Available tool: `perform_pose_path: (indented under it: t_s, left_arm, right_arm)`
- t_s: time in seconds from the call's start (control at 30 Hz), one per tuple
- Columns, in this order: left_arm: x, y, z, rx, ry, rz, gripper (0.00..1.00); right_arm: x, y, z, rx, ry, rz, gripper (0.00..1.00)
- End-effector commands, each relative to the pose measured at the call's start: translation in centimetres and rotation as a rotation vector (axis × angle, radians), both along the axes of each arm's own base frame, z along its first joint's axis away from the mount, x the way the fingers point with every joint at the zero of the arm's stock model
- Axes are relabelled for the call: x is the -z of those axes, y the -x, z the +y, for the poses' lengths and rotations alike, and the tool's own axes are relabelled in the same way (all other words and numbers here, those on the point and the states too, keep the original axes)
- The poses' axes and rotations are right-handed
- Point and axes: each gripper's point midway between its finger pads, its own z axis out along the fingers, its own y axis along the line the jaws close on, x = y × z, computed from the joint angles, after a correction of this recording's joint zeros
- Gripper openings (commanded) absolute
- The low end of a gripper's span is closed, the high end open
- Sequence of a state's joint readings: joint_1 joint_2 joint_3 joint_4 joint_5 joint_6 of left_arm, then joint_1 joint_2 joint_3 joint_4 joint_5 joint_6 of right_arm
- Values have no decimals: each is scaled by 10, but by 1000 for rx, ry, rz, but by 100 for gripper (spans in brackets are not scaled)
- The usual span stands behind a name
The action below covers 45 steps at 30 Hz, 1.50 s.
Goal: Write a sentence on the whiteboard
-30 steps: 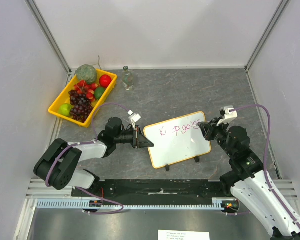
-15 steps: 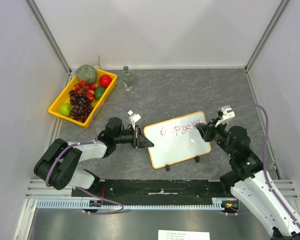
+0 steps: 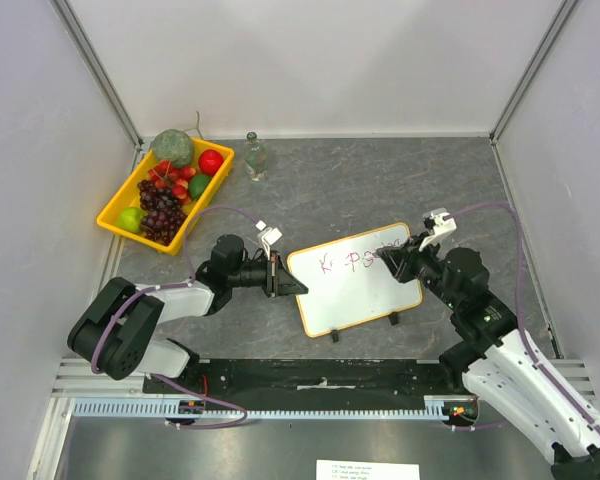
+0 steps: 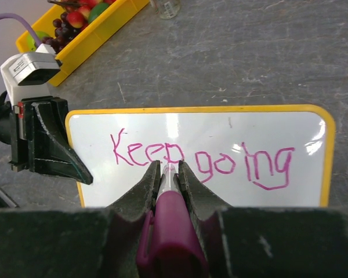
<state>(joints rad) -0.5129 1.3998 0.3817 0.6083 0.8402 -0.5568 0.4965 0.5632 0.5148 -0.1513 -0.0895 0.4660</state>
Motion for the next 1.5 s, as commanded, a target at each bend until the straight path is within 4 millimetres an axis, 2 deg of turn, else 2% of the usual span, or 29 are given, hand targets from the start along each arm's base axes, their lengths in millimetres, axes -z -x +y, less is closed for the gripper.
perform_pose_path:
  t_s: [0.0, 0.13, 0.2, 0.33, 0.5, 0.57, 0.73, 0.9, 1.17, 1.47]
  left_arm:
    - [33, -10, 13, -59, -129, -45, 2]
    - [34, -10, 13, -61, -129, -43, 2]
    - [33, -10, 13, -59, -130, -45, 2]
    - [33, -10, 13, -62, -131, -49, 2]
    - [33, -10, 12, -58, -131, -46, 2]
    - [34, -10, 13, -60, -134, -45, 2]
    - [33, -10, 13, -59, -132, -47, 2]
    - [33, -10, 13, -60, -134, -47, 2]
    - [34, -9, 13, -58, -134, -46, 2]
    - [33, -10, 14, -62, -134, -52, 2]
  right_arm:
    - [-23, -3, 18, -18, -63, -53, 0]
    - [-24, 3, 43, -65, -70, -48, 0]
    - [-31, 7, 58, -93, -87, -69, 0]
    - [-34, 12, 68, -93, -72, -89, 0]
    - [-21, 25, 84, -115, -32, -79, 0]
    - [-16, 36, 92, -127, -6, -80, 0]
    - [-4, 53, 98, -105, 65, -103, 0]
    - [6, 60, 95, -66, 106, -116, 0]
    - [26, 60, 96, -39, 177, -105, 0]
    - [35, 57, 98, -20, 174, -96, 0]
